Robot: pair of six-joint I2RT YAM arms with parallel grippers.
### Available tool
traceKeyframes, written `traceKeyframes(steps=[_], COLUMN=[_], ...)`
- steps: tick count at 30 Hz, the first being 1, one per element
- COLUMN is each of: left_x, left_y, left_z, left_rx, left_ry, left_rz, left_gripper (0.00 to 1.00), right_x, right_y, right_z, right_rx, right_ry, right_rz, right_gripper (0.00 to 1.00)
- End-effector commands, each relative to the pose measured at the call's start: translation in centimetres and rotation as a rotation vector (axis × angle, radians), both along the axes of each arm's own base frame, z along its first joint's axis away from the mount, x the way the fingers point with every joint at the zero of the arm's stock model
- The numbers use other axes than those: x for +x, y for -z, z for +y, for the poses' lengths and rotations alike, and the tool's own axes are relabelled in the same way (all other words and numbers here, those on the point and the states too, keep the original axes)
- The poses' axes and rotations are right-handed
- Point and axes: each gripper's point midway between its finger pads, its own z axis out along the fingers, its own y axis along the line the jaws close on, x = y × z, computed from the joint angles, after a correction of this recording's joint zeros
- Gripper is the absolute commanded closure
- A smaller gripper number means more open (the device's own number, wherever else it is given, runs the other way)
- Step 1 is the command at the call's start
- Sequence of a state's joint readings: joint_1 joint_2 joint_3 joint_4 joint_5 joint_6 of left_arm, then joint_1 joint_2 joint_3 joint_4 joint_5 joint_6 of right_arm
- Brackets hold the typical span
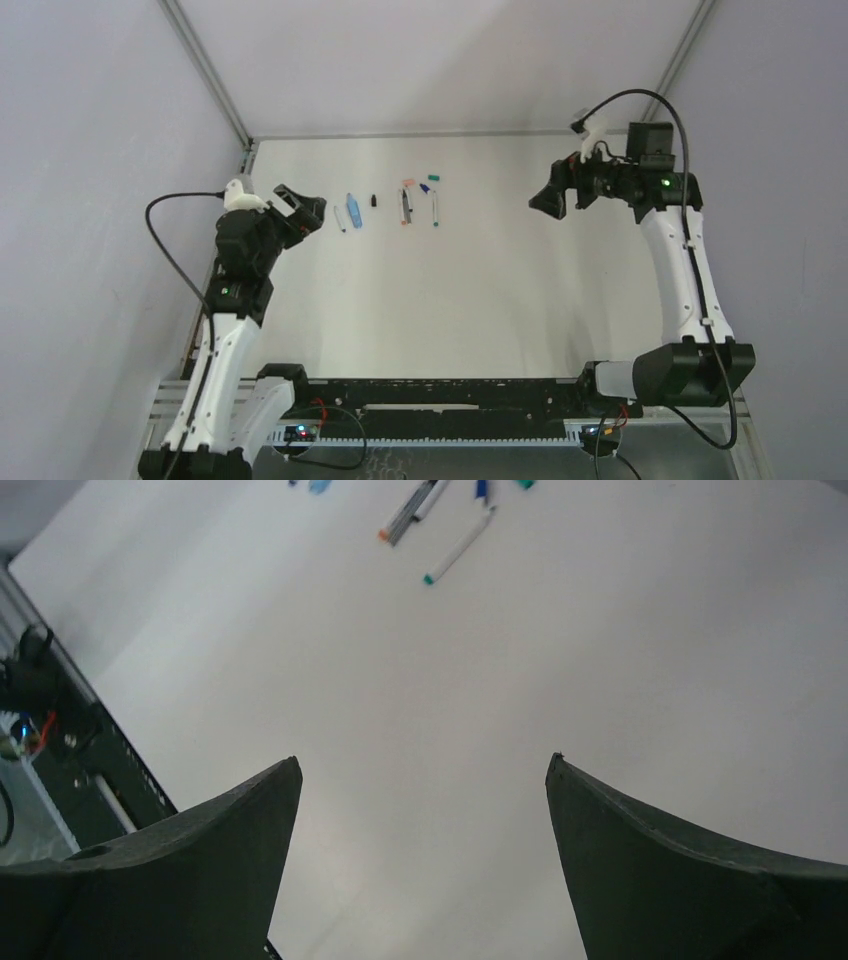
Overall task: Insert the pens into the pen caps
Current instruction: Pick up the pen from the center of the board.
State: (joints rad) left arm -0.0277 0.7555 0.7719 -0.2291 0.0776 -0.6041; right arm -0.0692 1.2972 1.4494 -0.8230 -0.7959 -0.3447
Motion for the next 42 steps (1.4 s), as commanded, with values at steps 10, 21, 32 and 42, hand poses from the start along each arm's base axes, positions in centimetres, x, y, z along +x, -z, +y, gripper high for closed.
traceKeyframes(steps=[10, 21, 32, 42], left_x=[7.5, 15.1, 18.5, 17.8], left_y=[9.4, 14.9, 18.4, 21.5], left_z=[3.5, 4.1, 1.8, 1.6], left_rx=[0.059, 0.188, 0.262, 0.298], left_ry=[-0.186, -0.193, -0.118, -0.086], left_rz=[0.294, 0.597, 0.740, 0.849], left_gripper=[0.14, 0.64, 0.69, 0.70], right_x=[3.6, 5.0, 4.6, 4.7], right_y=[5.2, 7.8, 9.6, 10.3], right_z=[3.2, 5.0, 5.1, 5.3], right_rx=[-0.078, -0.011, 0.014, 0.037], right_ry=[-0.111, -0.111, -0.109, -0.116], right_rz=[0.115, 0.242, 0.278, 0.307], right_gripper=[0.02, 0.16, 0.17, 0.19])
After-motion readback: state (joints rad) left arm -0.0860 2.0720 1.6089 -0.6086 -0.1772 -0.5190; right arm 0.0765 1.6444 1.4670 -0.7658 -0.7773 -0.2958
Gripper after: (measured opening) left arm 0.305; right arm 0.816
